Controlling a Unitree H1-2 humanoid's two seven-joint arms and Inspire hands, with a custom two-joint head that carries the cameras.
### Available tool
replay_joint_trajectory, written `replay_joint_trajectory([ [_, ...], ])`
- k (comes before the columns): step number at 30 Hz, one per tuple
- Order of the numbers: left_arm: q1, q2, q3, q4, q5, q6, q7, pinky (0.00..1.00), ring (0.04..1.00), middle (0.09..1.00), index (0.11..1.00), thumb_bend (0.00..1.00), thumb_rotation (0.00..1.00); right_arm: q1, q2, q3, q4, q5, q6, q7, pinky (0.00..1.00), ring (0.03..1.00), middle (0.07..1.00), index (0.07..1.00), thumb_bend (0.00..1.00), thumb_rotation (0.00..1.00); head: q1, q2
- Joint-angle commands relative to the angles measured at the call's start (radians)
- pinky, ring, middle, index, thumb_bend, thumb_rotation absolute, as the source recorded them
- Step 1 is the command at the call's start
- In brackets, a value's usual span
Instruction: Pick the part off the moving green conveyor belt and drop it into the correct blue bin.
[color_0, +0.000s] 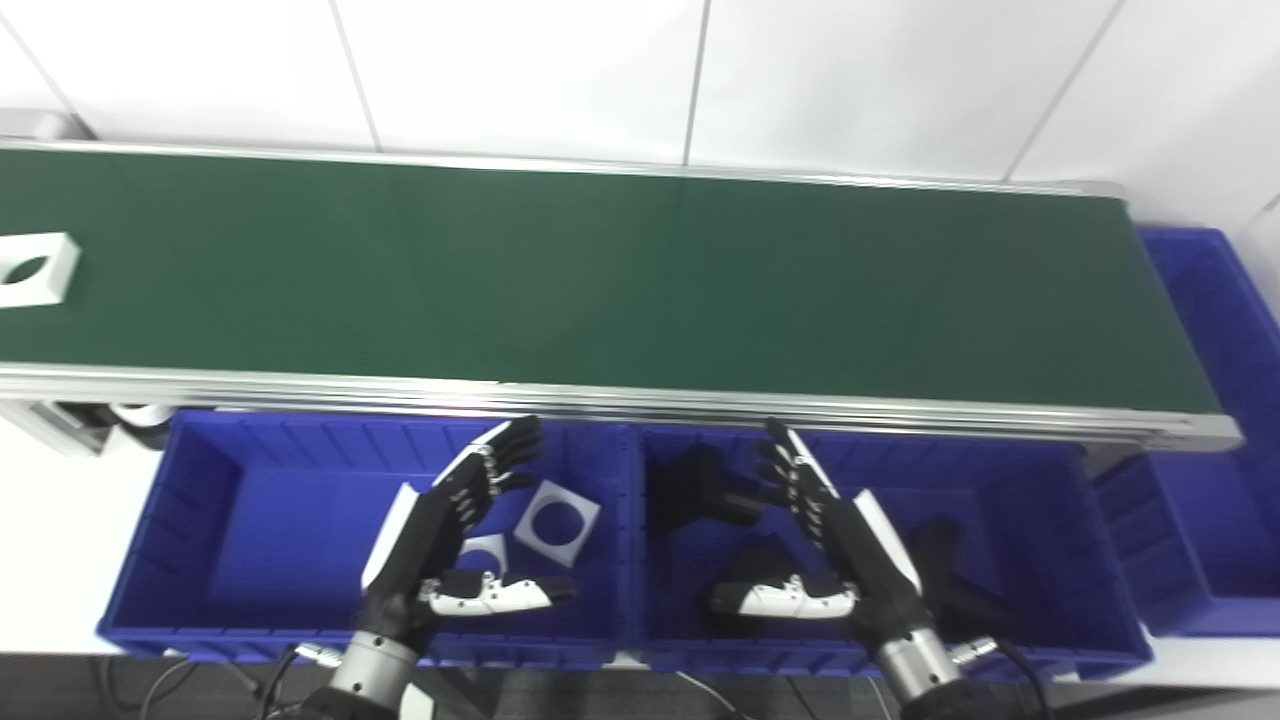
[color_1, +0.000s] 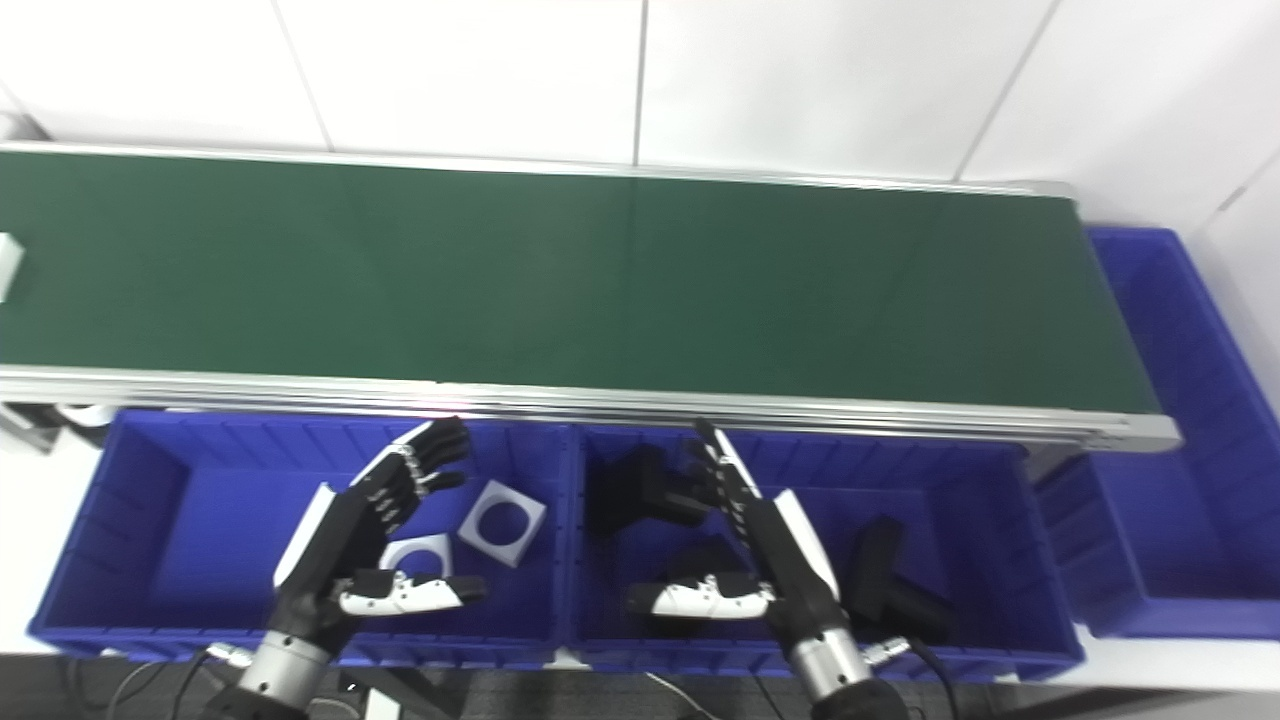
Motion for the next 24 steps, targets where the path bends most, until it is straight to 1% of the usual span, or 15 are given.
replay_joint_trajectory([
  [1, -0.010, -0.011, -0.012, -0.003, 0.018, -0.054, 0.012, 0.77, 0.839, 0.858, 0.838, 0.86, 0.11, 0.000, -0.014, -0.012, -0.004, 0.023, -0.092, 0.004, 0.89, 0.935, 0.960, 1.000, 0.92, 0.19, 0.015, -0.011],
  [3, -0.012, -0.017, -0.019, 0.008, 0.034, -0.062, 0.018, 0.78, 0.838, 0.854, 0.835, 0.86, 0.11, 0.002, -0.018, -0.016, -0.004, 0.018, -0.100, -0.001, 0.89, 0.932, 0.954, 1.000, 0.92, 0.18, 0.025, -0.012],
  [5, -0.014, -0.022, -0.022, 0.021, 0.038, -0.073, 0.021, 0.79, 0.840, 0.853, 0.835, 0.87, 0.11, 0.002, -0.017, -0.017, -0.006, 0.018, -0.098, -0.002, 0.89, 0.925, 0.946, 1.000, 0.93, 0.18, 0.019, -0.022],
  [10, -0.020, -0.028, -0.025, 0.044, 0.048, -0.082, 0.024, 0.80, 0.850, 0.857, 0.837, 0.87, 0.13, 0.003, -0.017, -0.016, -0.008, 0.022, -0.093, 0.001, 0.90, 0.930, 0.951, 1.000, 0.93, 0.12, 0.019, -0.040],
  [13, -0.021, -0.030, -0.026, 0.050, 0.058, -0.087, 0.030, 0.79, 0.849, 0.860, 0.838, 0.87, 0.14, 0.005, -0.019, -0.014, -0.012, 0.015, -0.095, 0.001, 0.89, 0.929, 0.953, 1.000, 0.91, 0.12, 0.020, -0.053],
  [16, -0.022, -0.028, -0.029, 0.058, 0.047, -0.089, 0.029, 0.80, 0.853, 0.864, 0.838, 0.88, 0.15, 0.008, -0.017, -0.012, -0.017, 0.007, -0.088, -0.003, 0.89, 0.927, 0.952, 1.000, 0.91, 0.12, 0.025, -0.062],
  [17, -0.022, -0.028, -0.029, 0.061, 0.049, -0.091, 0.030, 0.79, 0.852, 0.863, 0.837, 0.88, 0.15, 0.009, -0.016, -0.012, -0.018, 0.008, -0.086, -0.003, 0.89, 0.928, 0.954, 1.000, 0.91, 0.11, 0.028, -0.074],
  [19, -0.022, -0.028, -0.029, 0.065, 0.057, -0.093, 0.035, 0.79, 0.849, 0.862, 0.835, 0.89, 0.16, 0.011, -0.013, -0.011, -0.020, 0.005, -0.083, -0.006, 0.89, 0.930, 0.955, 1.000, 0.91, 0.10, 0.028, -0.077],
  [24, -0.025, -0.026, -0.029, 0.078, 0.060, -0.111, 0.037, 0.78, 0.845, 0.858, 0.833, 0.89, 0.14, 0.013, -0.011, -0.011, -0.018, 0.003, -0.092, -0.008, 0.89, 0.929, 0.952, 1.000, 0.91, 0.08, 0.029, -0.092],
])
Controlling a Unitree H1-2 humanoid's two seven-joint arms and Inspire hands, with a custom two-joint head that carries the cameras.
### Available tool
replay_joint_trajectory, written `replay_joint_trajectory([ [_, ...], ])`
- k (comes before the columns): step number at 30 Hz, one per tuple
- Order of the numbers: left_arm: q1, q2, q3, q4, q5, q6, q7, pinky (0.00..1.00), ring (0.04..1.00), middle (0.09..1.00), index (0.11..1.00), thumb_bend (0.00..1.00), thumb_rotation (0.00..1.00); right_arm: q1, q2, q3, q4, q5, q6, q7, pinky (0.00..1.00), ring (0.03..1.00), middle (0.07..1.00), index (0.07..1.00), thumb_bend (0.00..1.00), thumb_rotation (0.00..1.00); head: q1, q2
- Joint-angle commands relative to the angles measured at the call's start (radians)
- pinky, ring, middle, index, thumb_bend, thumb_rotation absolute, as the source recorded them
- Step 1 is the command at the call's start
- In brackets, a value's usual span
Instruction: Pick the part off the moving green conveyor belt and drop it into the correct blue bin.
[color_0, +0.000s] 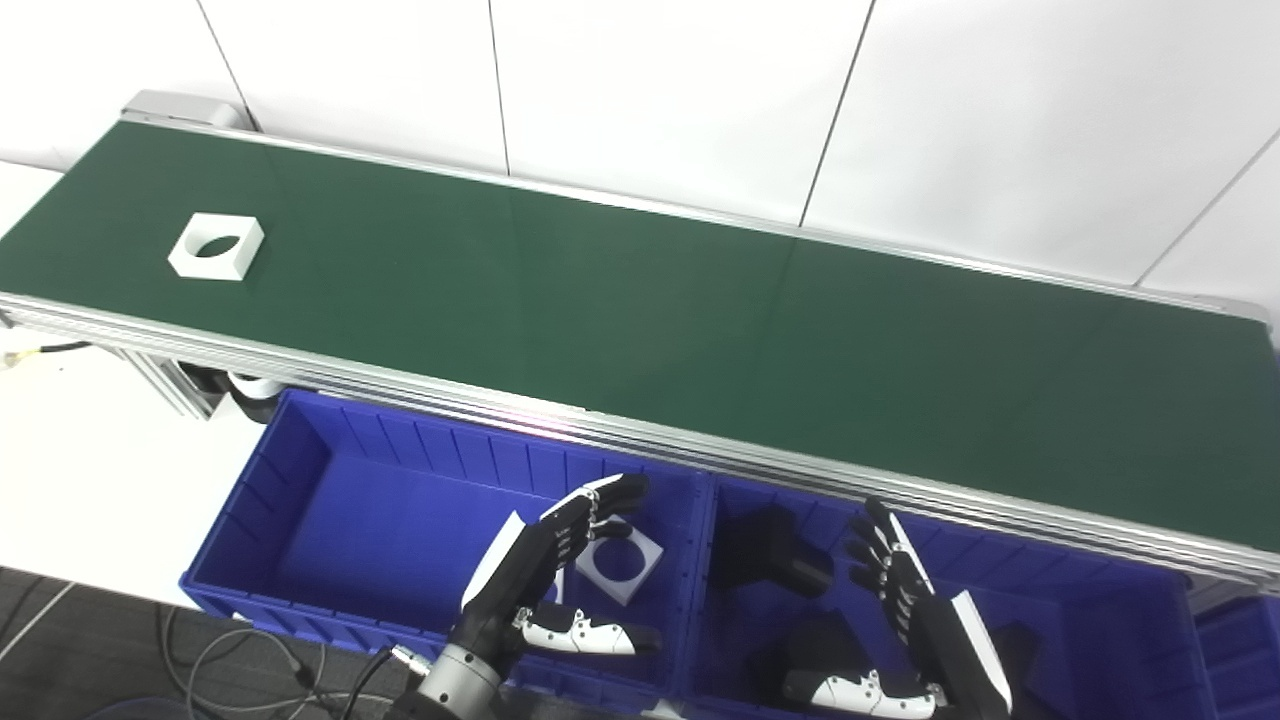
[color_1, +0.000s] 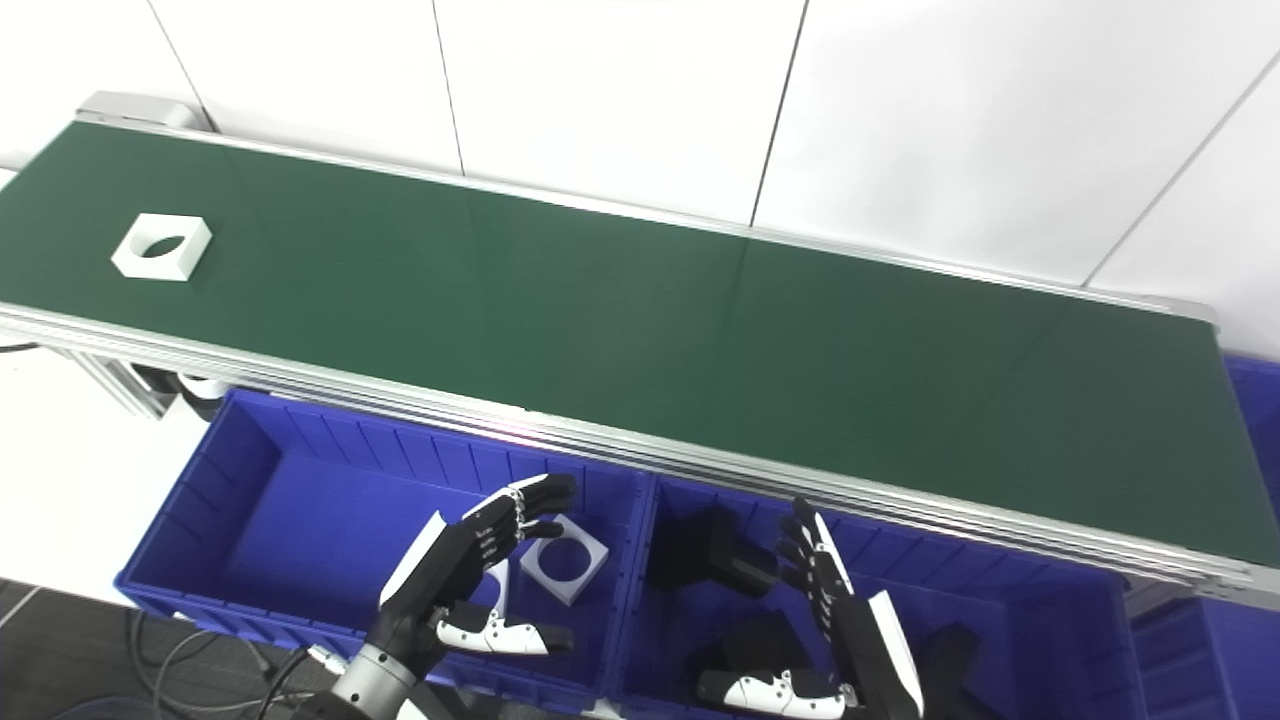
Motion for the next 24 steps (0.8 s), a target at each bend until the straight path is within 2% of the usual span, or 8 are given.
replay_joint_trajectory([
  [1, -0.011, 0.002, -0.003, -0.010, 0.002, -0.046, 0.010, 0.78, 0.846, 0.858, 0.832, 0.88, 0.14, -0.001, 0.003, -0.002, -0.028, 0.005, -0.065, -0.005, 0.90, 0.930, 0.951, 1.000, 0.91, 0.08, 0.003, -0.007],
  [7, -0.018, -0.003, -0.003, 0.012, 0.009, -0.062, 0.016, 0.77, 0.839, 0.850, 0.828, 0.90, 0.13, 0.001, -0.001, -0.006, -0.007, 0.009, -0.089, -0.008, 0.89, 0.927, 0.952, 1.000, 0.91, 0.08, 0.023, -0.035],
  [10, -0.021, -0.003, -0.004, 0.021, 0.014, -0.069, 0.018, 0.77, 0.839, 0.849, 0.825, 0.91, 0.13, -0.003, -0.004, -0.008, 0.019, 0.015, -0.125, -0.006, 0.89, 0.927, 0.952, 1.000, 0.91, 0.07, 0.028, -0.049],
  [17, -0.029, -0.003, -0.010, 0.046, 0.018, -0.087, 0.025, 0.76, 0.836, 0.851, 0.827, 0.90, 0.13, -0.007, -0.006, -0.013, 0.046, 0.029, -0.146, -0.002, 0.89, 0.929, 0.952, 1.000, 0.91, 0.03, 0.060, -0.079],
  [19, -0.032, -0.004, -0.012, 0.055, 0.017, -0.089, 0.029, 0.75, 0.831, 0.846, 0.822, 0.91, 0.11, -0.007, -0.008, -0.015, 0.060, 0.033, -0.163, -0.001, 0.89, 0.930, 0.956, 1.000, 0.90, 0.01, 0.067, -0.099],
  [24, -0.040, 0.000, -0.019, 0.070, 0.018, -0.089, 0.037, 0.74, 0.822, 0.838, 0.816, 0.91, 0.11, -0.015, -0.009, -0.015, 0.099, 0.046, -0.207, 0.004, 0.90, 0.936, 0.961, 1.000, 0.88, 0.00, 0.075, -0.116],
])
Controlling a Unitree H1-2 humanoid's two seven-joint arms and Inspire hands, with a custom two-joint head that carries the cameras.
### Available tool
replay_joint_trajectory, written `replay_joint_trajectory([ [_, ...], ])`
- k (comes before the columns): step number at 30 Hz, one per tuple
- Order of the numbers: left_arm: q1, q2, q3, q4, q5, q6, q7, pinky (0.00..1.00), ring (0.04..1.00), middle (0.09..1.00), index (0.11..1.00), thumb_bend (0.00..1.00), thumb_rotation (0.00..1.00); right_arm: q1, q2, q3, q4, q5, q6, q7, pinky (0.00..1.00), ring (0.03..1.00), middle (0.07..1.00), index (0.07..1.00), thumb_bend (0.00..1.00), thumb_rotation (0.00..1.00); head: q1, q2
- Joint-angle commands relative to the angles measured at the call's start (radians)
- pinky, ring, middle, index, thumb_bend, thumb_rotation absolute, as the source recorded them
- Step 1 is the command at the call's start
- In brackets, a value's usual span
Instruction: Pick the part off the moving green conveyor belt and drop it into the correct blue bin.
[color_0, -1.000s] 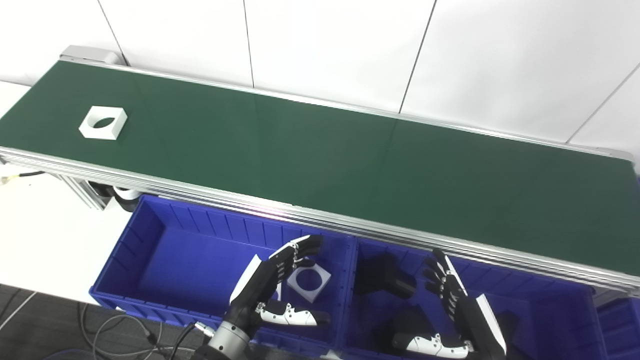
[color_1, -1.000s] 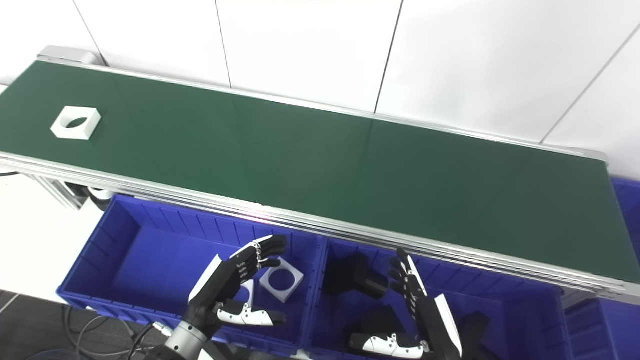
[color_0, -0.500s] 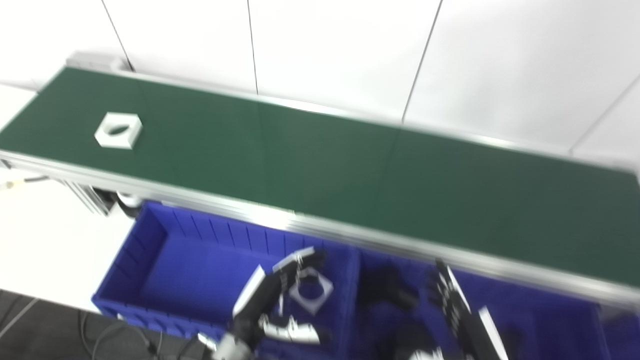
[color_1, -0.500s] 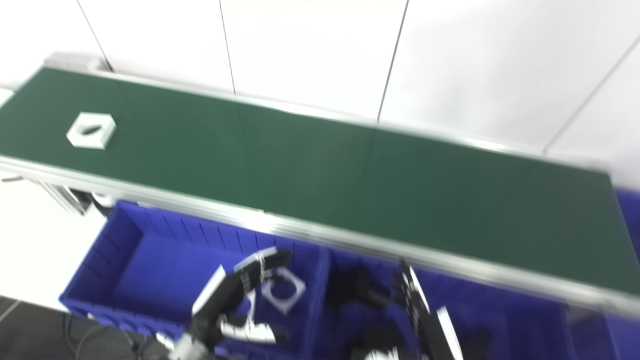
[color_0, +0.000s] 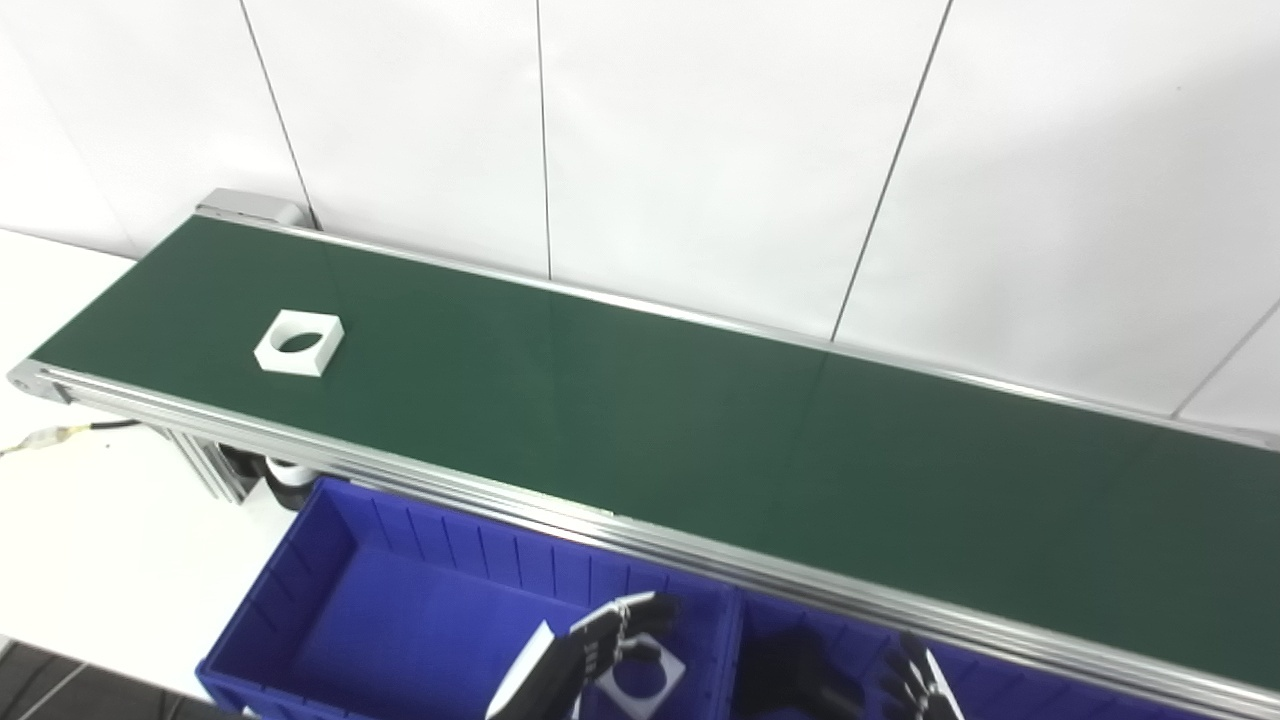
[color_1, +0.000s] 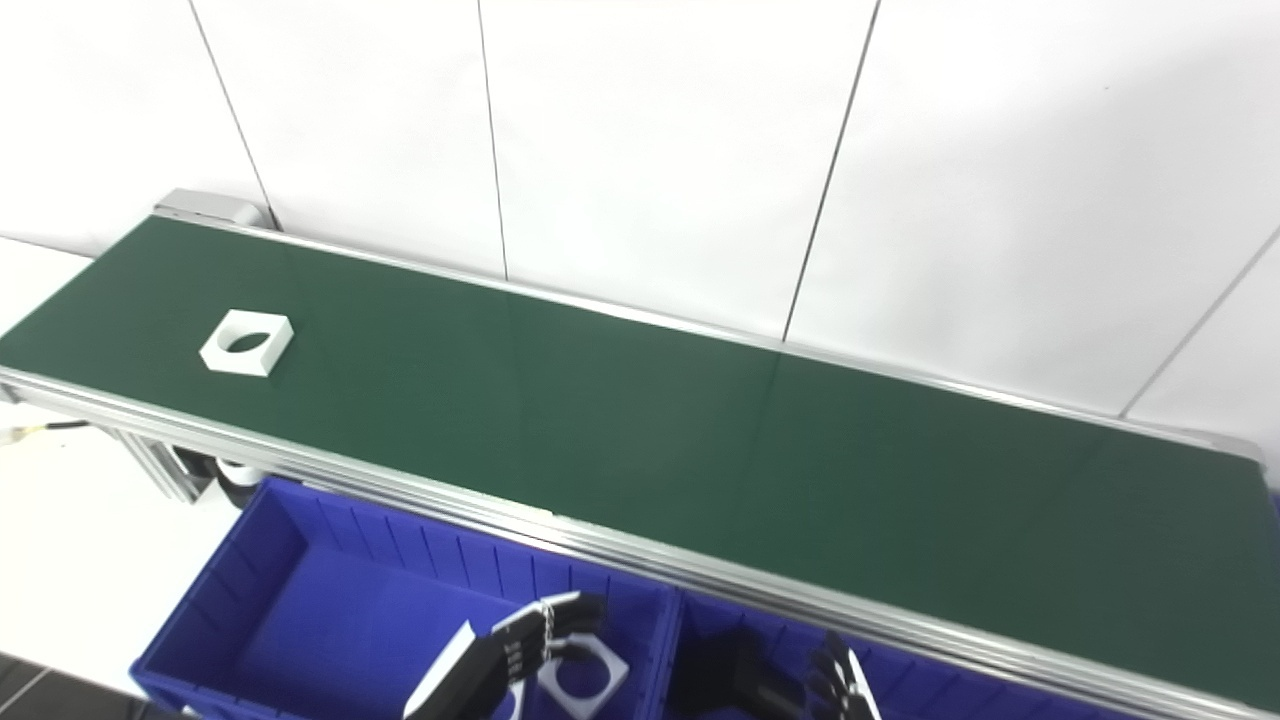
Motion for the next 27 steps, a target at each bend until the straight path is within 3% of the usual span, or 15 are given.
replay_joint_trajectory([
  [1, -0.016, 0.002, -0.006, -0.013, 0.013, -0.042, 0.018, 0.74, 0.820, 0.837, 0.816, 0.91, 0.11, -0.011, -0.001, -0.007, -0.001, 0.027, -0.090, 0.003, 0.91, 0.938, 0.960, 1.000, 0.88, 0.00, 0.002, -0.003],
  [7, -0.019, -0.001, -0.012, -0.005, 0.014, -0.043, 0.027, 0.73, 0.816, 0.832, 0.808, 0.92, 0.12, -0.016, -0.004, -0.012, 0.023, 0.047, -0.115, 0.010, 0.92, 0.934, 0.954, 1.000, 0.88, 0.00, 0.033, -0.018],
  [15, -0.021, 0.005, -0.022, -0.003, 0.022, -0.043, 0.044, 0.73, 0.810, 0.830, 0.804, 0.93, 0.12, -0.006, 0.002, -0.014, -0.003, 0.038, -0.082, 0.002, 0.95, 0.948, 0.959, 1.000, 0.87, 0.00, 0.020, -0.013],
  [27, -0.011, 0.005, -0.025, -0.024, 0.012, -0.043, 0.046, 0.72, 0.806, 0.821, 0.800, 0.93, 0.10, -0.010, 0.001, -0.016, 0.016, 0.048, -0.135, 0.004, 0.92, 0.932, 0.949, 1.000, 0.85, 0.00, 0.012, -0.004],
])
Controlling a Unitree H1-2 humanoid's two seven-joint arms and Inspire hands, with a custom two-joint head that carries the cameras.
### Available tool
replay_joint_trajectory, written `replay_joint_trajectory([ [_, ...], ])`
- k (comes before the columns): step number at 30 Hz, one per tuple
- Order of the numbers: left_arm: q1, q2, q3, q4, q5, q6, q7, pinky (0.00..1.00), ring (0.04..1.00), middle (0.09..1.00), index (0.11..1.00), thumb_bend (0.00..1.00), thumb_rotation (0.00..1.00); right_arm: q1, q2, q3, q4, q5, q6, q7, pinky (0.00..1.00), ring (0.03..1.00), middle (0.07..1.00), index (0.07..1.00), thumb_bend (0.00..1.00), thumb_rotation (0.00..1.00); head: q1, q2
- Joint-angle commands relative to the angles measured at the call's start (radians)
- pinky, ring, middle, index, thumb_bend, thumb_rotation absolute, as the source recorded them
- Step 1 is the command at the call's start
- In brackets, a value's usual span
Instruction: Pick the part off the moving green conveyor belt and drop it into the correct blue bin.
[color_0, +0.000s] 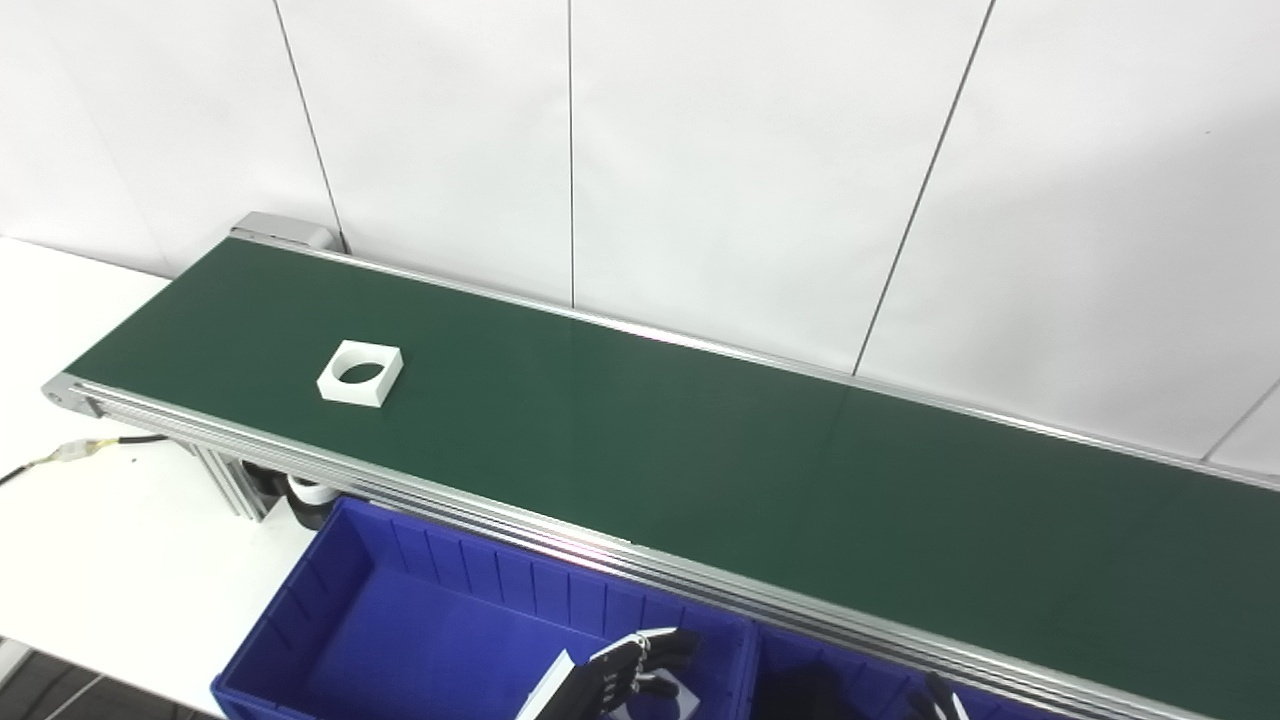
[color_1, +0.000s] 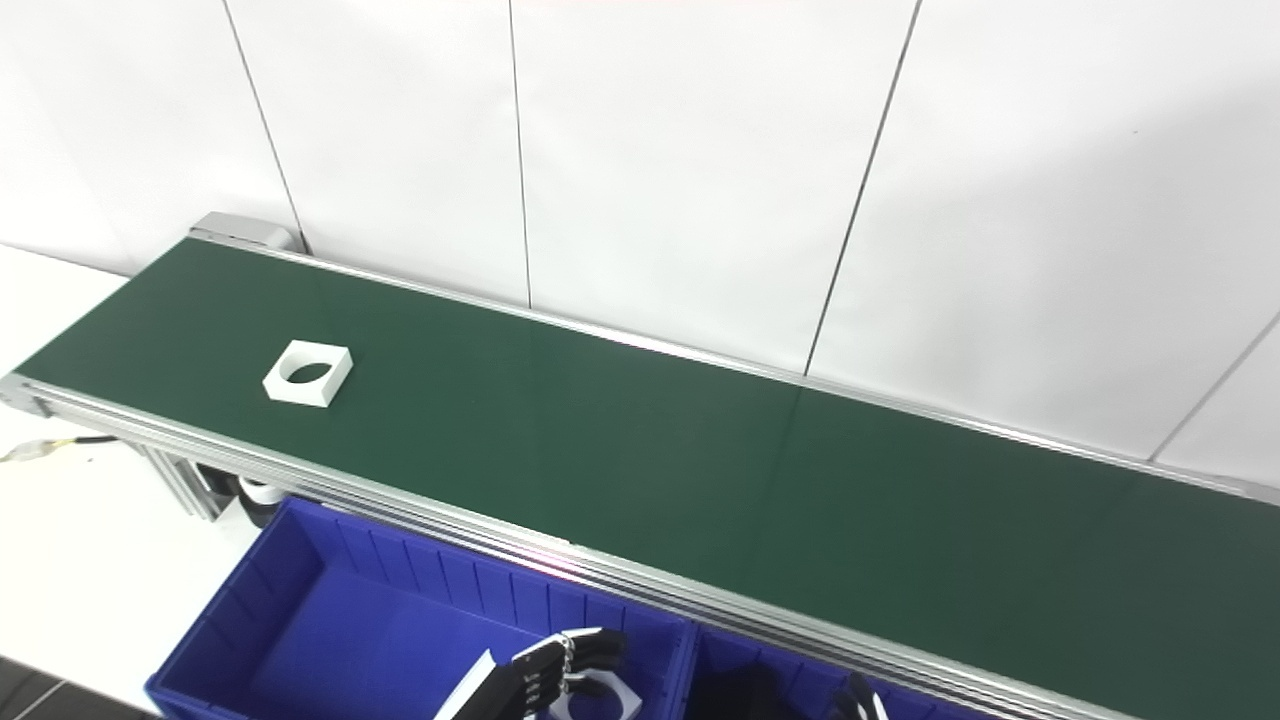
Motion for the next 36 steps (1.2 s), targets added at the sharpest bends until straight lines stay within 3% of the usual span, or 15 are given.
replay_joint_trajectory([
  [1, 0.000, 0.000, -0.008, -0.035, -0.006, -0.043, 0.018, 0.72, 0.800, 0.817, 0.797, 0.93, 0.10, -0.003, 0.000, -0.007, -0.014, 0.013, -0.078, 0.000, 0.91, 0.929, 0.947, 1.000, 0.85, 0.00, -0.001, 0.003],
  [13, 0.013, -0.007, -0.005, -0.080, -0.050, -0.043, 0.026, 0.71, 0.789, 0.810, 0.788, 0.93, 0.13, -0.005, 0.008, -0.012, -0.006, 0.001, -0.104, -0.013, 0.87, 0.908, 0.933, 0.984, 0.83, 0.06, -0.003, 0.001],
  [17, 0.008, -0.008, -0.001, -0.096, -0.055, -0.043, 0.024, 0.71, 0.788, 0.811, 0.786, 0.92, 0.12, -0.008, 0.016, -0.015, 0.002, -0.017, -0.126, -0.027, 0.84, 0.884, 0.913, 0.974, 0.77, 0.10, 0.000, -0.004],
  [29, -0.059, -0.007, 0.011, -0.203, -0.047, -0.006, 0.017, 0.68, 0.771, 0.817, 0.802, 0.92, 0.12, -0.029, 0.037, -0.025, 0.040, -0.042, -0.184, -0.059, 0.80, 0.847, 0.884, 0.953, 0.76, 0.13, -0.014, -0.012],
  [36, -0.108, 0.004, 0.034, -0.243, -0.021, 0.029, 0.021, 0.70, 0.794, 0.825, 0.802, 0.95, 0.20, -0.035, 0.047, -0.025, 0.047, -0.055, -0.203, -0.072, 0.77, 0.828, 0.866, 0.937, 0.76, 0.14, -0.020, -0.018],
])
